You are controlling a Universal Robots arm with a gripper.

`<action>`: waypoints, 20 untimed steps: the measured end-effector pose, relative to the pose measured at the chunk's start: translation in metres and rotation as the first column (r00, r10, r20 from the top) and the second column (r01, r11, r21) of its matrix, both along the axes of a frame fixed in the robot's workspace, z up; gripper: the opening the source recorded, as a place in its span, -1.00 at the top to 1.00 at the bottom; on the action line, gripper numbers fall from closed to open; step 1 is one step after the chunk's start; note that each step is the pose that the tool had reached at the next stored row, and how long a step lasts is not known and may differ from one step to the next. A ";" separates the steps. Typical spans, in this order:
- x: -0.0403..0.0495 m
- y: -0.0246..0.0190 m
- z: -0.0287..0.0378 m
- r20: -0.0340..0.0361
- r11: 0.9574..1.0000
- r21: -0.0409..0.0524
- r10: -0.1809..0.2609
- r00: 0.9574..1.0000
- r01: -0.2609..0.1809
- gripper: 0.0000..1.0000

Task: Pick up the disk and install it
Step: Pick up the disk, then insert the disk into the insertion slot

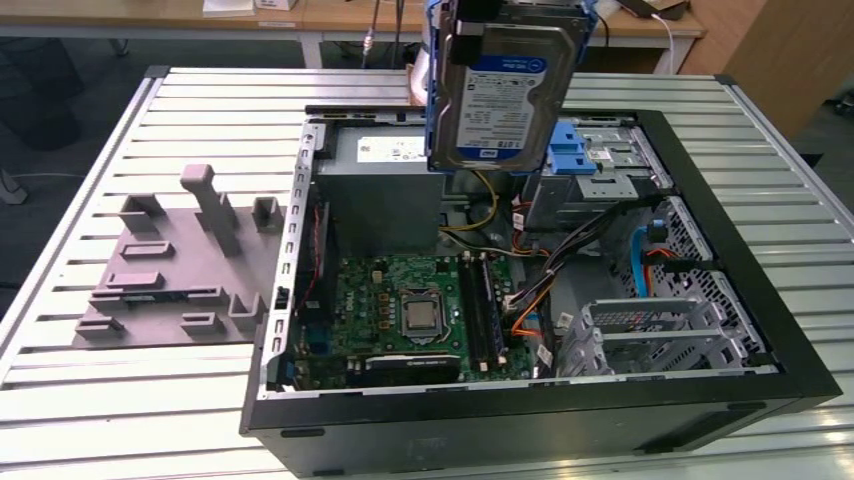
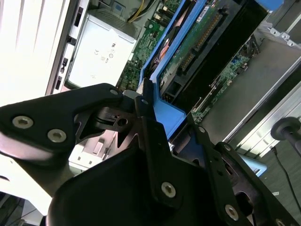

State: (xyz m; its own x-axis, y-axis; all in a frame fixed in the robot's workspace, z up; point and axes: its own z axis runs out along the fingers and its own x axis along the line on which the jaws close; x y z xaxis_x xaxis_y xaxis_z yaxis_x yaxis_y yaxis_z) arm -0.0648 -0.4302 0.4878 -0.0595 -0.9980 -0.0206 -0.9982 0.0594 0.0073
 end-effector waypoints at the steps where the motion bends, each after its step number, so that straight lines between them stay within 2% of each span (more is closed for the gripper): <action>1: 0.0002 0.0000 0.0000 0.000 1.000 0.000 0.000 1.000 0.000 0.27; 20: 0.0054 0.0000 0.0000 0.000 1.000 0.000 0.000 1.000 0.000 0.27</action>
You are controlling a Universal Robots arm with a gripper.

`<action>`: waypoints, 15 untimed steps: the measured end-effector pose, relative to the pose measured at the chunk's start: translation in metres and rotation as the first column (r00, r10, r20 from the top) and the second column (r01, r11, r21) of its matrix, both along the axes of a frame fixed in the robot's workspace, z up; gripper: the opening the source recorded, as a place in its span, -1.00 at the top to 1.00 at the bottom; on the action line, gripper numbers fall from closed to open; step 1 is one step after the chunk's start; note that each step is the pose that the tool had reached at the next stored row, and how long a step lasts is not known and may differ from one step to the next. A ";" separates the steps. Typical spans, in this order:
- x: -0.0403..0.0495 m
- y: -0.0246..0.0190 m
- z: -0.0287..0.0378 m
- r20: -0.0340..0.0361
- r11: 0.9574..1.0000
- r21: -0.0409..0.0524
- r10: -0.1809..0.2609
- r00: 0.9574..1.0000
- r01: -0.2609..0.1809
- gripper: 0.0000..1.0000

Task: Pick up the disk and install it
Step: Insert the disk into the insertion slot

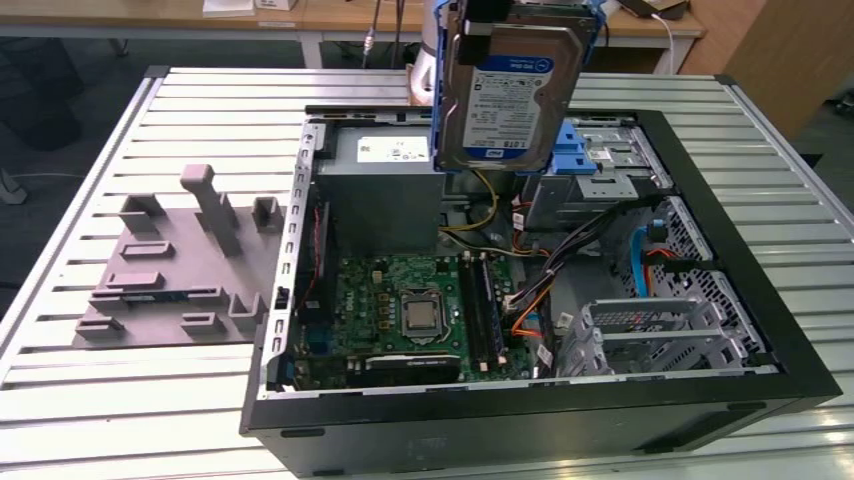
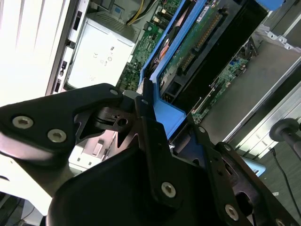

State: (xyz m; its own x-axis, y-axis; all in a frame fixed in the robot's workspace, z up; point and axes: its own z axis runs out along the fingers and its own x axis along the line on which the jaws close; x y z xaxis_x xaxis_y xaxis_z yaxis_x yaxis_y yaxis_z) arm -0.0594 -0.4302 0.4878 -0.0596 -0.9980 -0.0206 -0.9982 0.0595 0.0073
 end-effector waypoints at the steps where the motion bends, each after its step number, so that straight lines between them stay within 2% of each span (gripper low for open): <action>1: 0.0003 0.0000 0.0000 0.000 1.000 0.000 0.000 1.000 0.000 0.27; 15: 0.0029 -0.0003 0.0000 0.000 1.000 0.000 0.000 1.000 0.000 0.27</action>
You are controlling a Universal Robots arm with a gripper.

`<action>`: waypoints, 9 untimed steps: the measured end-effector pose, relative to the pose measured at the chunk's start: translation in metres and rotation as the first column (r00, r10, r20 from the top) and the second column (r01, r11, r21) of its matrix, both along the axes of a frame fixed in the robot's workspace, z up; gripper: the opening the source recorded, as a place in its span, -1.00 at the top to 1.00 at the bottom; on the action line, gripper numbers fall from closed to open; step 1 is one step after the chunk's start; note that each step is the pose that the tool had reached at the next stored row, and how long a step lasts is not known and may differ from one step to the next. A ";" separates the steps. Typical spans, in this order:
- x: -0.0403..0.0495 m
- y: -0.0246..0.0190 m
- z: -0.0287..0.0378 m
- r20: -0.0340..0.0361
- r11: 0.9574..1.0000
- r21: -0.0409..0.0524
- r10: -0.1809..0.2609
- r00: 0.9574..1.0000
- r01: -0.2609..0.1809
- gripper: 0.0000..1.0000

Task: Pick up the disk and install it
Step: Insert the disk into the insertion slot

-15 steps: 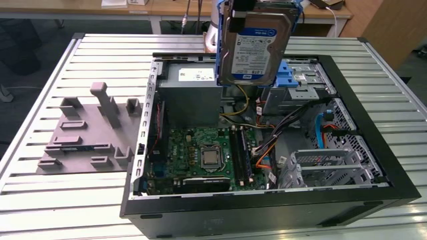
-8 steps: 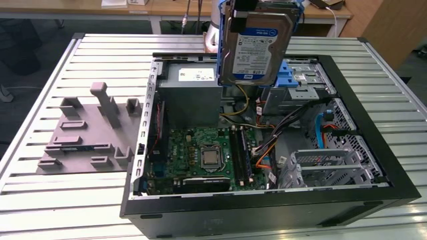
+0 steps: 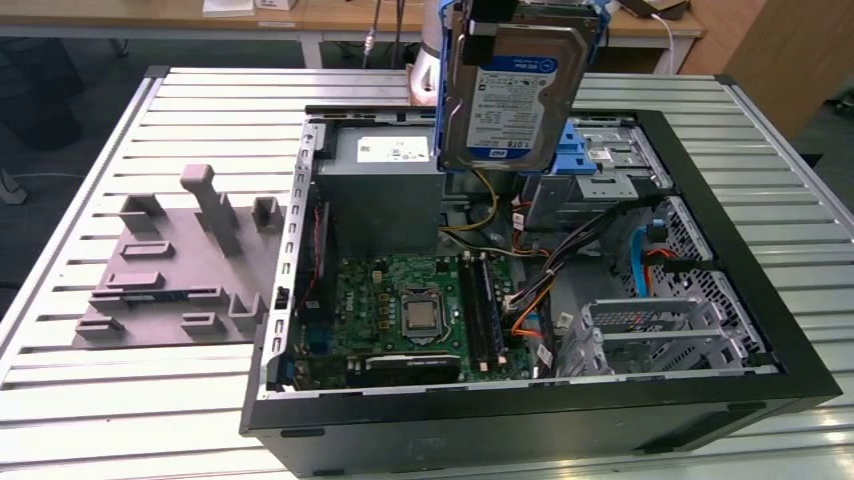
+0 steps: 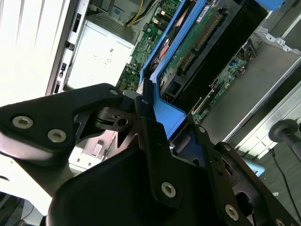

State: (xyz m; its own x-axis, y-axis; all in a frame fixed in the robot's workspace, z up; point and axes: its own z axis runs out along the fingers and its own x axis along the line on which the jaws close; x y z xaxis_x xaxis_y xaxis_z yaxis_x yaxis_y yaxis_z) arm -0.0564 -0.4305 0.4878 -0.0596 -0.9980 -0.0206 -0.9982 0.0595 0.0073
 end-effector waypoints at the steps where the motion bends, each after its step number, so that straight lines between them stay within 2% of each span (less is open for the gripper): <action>1: 0.0000 -0.0003 0.0000 0.000 1.000 0.000 0.000 1.000 0.000 0.27; 5: 0.0000 -0.0032 0.0000 0.000 1.000 0.000 0.000 1.000 0.000 0.27; 9: 0.0000 -0.0096 0.0000 0.000 1.000 0.000 0.000 1.000 0.000 0.27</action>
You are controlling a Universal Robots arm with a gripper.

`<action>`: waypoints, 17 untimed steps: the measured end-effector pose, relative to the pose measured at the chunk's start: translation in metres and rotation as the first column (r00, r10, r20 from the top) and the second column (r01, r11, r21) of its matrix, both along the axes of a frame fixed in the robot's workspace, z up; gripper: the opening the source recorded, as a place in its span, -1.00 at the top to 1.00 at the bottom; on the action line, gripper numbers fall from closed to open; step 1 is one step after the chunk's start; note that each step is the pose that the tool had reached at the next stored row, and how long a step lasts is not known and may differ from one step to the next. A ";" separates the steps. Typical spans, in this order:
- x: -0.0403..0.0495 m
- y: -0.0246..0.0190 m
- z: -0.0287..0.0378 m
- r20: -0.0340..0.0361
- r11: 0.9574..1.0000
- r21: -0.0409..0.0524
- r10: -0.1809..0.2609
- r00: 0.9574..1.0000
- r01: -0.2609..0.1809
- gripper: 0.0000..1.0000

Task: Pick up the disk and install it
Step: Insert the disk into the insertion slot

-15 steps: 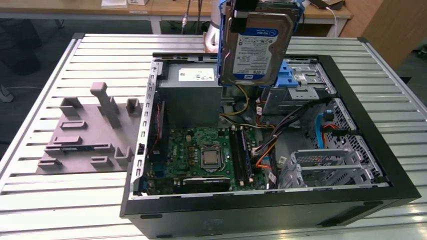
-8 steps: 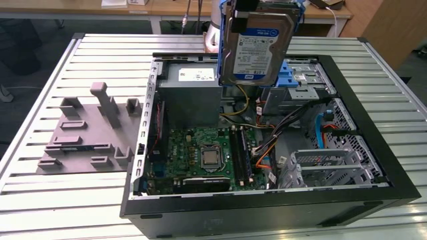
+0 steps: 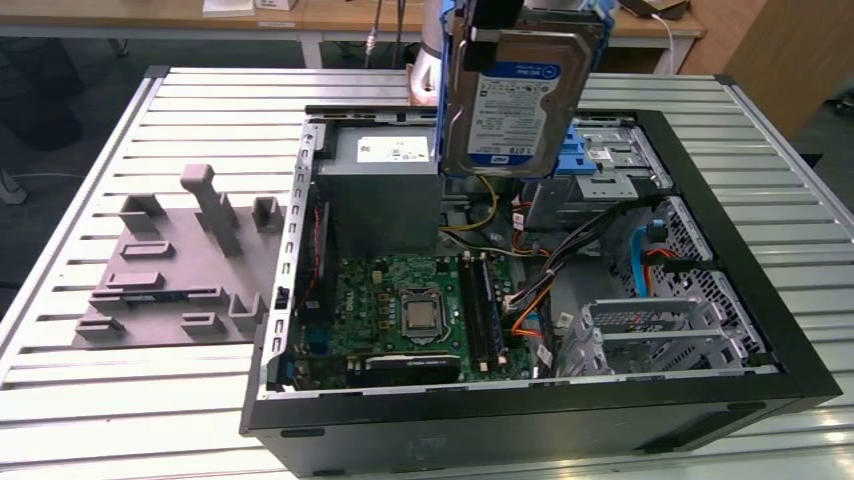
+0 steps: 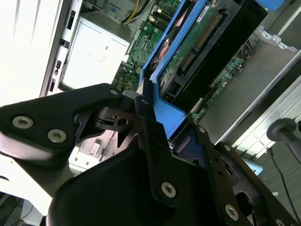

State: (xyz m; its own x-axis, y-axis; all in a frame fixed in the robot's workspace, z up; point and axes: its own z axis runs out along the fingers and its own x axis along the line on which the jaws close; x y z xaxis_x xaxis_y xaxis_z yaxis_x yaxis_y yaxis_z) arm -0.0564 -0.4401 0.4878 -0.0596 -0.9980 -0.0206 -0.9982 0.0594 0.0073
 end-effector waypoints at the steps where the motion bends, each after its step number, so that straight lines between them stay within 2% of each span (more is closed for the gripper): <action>1: 0.0000 -0.0017 0.0000 0.000 1.000 0.000 0.000 1.000 0.000 0.27; 7: 0.0000 -0.0109 0.0000 0.000 1.000 0.000 0.000 1.000 0.000 0.27; 8: 0.0000 -0.0135 0.0000 0.000 1.000 0.000 0.000 1.000 0.000 0.27; 10: 0.0000 -0.0157 0.0000 0.000 1.000 0.000 0.000 1.000 0.000 0.27; 17: 0.0000 -0.0165 0.0000 0.000 1.000 0.000 0.000 1.000 0.000 0.27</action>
